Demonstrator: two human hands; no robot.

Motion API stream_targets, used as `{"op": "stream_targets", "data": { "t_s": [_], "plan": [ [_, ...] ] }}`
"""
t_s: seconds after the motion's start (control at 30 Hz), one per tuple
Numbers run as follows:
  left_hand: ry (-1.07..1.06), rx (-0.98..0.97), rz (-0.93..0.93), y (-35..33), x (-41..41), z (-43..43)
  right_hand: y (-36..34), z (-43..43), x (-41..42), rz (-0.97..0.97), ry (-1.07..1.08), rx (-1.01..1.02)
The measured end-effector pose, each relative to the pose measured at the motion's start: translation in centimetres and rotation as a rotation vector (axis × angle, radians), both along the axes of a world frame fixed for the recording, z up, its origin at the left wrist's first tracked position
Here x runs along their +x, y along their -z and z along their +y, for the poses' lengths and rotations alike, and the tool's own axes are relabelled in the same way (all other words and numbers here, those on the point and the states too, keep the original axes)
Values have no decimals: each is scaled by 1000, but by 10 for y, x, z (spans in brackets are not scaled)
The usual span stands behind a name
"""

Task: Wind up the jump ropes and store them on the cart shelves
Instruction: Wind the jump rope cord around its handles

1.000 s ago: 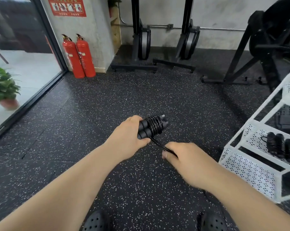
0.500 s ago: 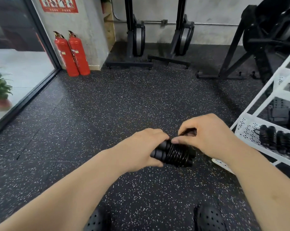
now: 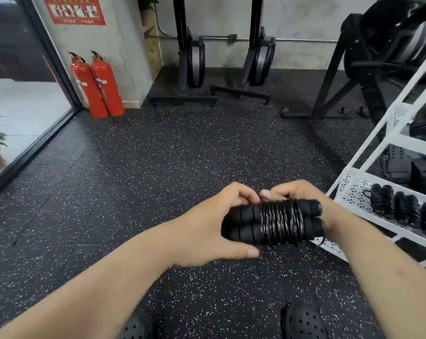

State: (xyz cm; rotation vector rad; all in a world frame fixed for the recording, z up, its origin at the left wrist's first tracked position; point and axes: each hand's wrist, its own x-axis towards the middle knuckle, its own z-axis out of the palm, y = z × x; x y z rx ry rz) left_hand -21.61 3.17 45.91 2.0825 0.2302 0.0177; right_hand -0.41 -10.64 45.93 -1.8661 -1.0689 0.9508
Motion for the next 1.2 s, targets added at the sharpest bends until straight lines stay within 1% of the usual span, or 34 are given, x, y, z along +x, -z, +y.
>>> {"op": "stream_targets", "data": {
  "t_s": [0.03,0.07,0.1,0.13,0.17,0.23,0.3,0.43,0.47,0.53,0.63,0.73,0.8,0.87,0.97,1.1,1.2],
  "plan": [
    [-25,-59,-29,1,0,1,4,3,-6,27,24,6],
    [-58,-108,-54,3,1,4,5,4,-15,-19,41,-39],
    [-99,-140,-73,5,1,7,10,5,-21,-44,102,-90],
    [-147,-150,-91,8,3,12,14,6,-27,-87,126,-122],
    [-195,-141,-104,12,4,16,21,8,-31,-81,129,-132],
    [-299,-72,-98,20,8,23,29,14,-39,-123,105,-152],
    [-399,28,-63,26,11,30,33,18,-49,-209,59,-191],
    [-532,239,6,36,10,52,36,14,-70,-424,-152,-262],
    [-524,289,36,38,10,57,35,13,-76,-483,-181,-274],
    [-475,397,94,42,10,60,34,12,-85,-674,-223,-290],
    [-390,547,154,48,13,56,18,8,-93,-914,-242,-256],
    [-317,565,131,48,14,52,-1,7,-85,-1056,-209,-190],
    [-231,571,108,46,13,48,-7,8,-71,-1093,-149,-146],
    [-124,587,121,41,11,39,-6,9,-54,-1034,-98,-116],
    [-20,594,128,36,8,29,0,9,-33,-765,0,-51],
    [-14,566,57,28,6,24,4,9,-21,-431,61,-14],
    [-37,619,-30,24,4,24,3,7,-23,-185,54,43]
  ]
}}
